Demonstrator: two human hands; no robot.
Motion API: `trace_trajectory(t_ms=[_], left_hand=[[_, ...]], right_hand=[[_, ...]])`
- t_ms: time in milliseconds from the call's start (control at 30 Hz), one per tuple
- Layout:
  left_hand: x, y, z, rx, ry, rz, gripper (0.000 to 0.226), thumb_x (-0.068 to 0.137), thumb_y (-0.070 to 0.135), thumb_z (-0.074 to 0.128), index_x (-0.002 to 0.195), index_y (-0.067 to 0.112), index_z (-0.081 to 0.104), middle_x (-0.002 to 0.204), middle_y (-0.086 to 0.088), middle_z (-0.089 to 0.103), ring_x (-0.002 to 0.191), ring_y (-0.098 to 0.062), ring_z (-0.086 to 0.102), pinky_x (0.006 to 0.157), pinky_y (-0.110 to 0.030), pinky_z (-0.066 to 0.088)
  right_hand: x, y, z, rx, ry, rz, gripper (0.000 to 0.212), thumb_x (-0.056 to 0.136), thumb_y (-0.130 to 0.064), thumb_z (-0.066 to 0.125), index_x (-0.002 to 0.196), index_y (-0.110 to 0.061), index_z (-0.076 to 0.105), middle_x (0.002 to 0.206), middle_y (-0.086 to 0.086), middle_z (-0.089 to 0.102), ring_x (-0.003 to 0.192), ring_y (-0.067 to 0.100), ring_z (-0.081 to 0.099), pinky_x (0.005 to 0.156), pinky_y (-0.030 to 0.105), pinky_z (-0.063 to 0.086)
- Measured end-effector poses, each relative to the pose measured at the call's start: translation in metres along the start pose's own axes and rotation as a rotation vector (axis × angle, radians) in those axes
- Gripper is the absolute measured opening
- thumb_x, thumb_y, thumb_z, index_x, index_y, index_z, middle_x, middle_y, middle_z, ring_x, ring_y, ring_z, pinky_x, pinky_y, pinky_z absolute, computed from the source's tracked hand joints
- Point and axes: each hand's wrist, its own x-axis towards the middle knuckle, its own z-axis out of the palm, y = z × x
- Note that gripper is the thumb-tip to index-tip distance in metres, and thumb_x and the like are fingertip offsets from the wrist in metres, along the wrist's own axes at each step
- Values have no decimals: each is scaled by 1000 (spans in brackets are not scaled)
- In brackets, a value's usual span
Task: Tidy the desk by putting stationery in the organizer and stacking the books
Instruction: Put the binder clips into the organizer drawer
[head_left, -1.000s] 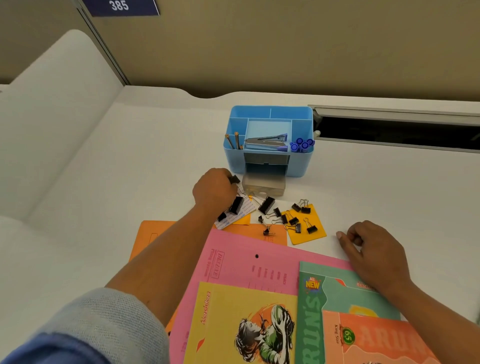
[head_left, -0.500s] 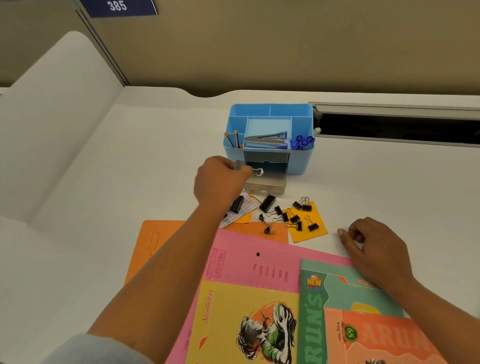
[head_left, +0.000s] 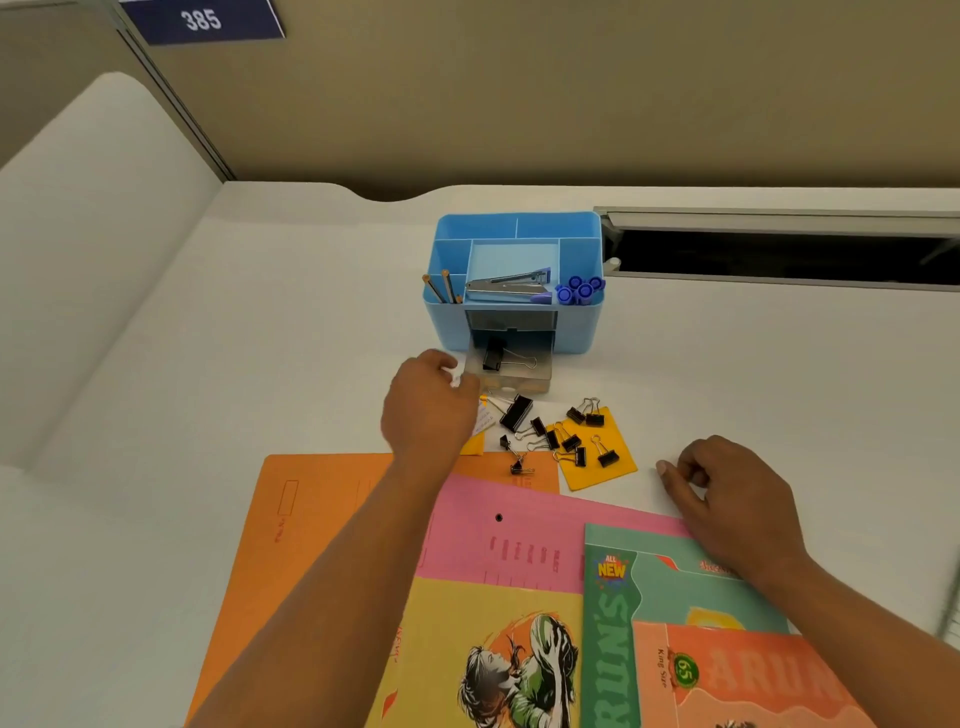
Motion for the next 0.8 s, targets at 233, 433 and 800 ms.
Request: trace_trajectory(t_ms=[233, 433, 800], left_hand=[[-20, -32, -7, 276, -106, 24, 26, 83, 41, 65, 103, 26, 72, 100, 3, 70, 88, -22, 64, 62, -26, 40], [-19, -26, -3, 330, -137, 62, 28, 84, 39, 61, 109, 28, 68, 101, 0, 64, 87, -25, 62, 62, -30, 43], [-54, -7, -15, 6, -45, 326, 24, 80, 38, 69, 103, 34, 71, 96, 15, 62, 81, 1, 47, 57, -13, 33]], right_hand=[[1, -4, -2, -8, -12, 5, 27, 87, -37, 63, 66, -28, 48, 64, -10, 49, 62, 14, 47, 51, 28, 38], [3, -11, -9, 45, -74, 83, 26, 87, -41, 63, 67, -29, 53, 67, -11, 55, 64, 12, 53, 53, 26, 38], [52, -108, -37, 689, -284, 247, 8, 88, -24, 68, 95, -22, 72, 86, -4, 73, 76, 13, 70, 64, 26, 54]])
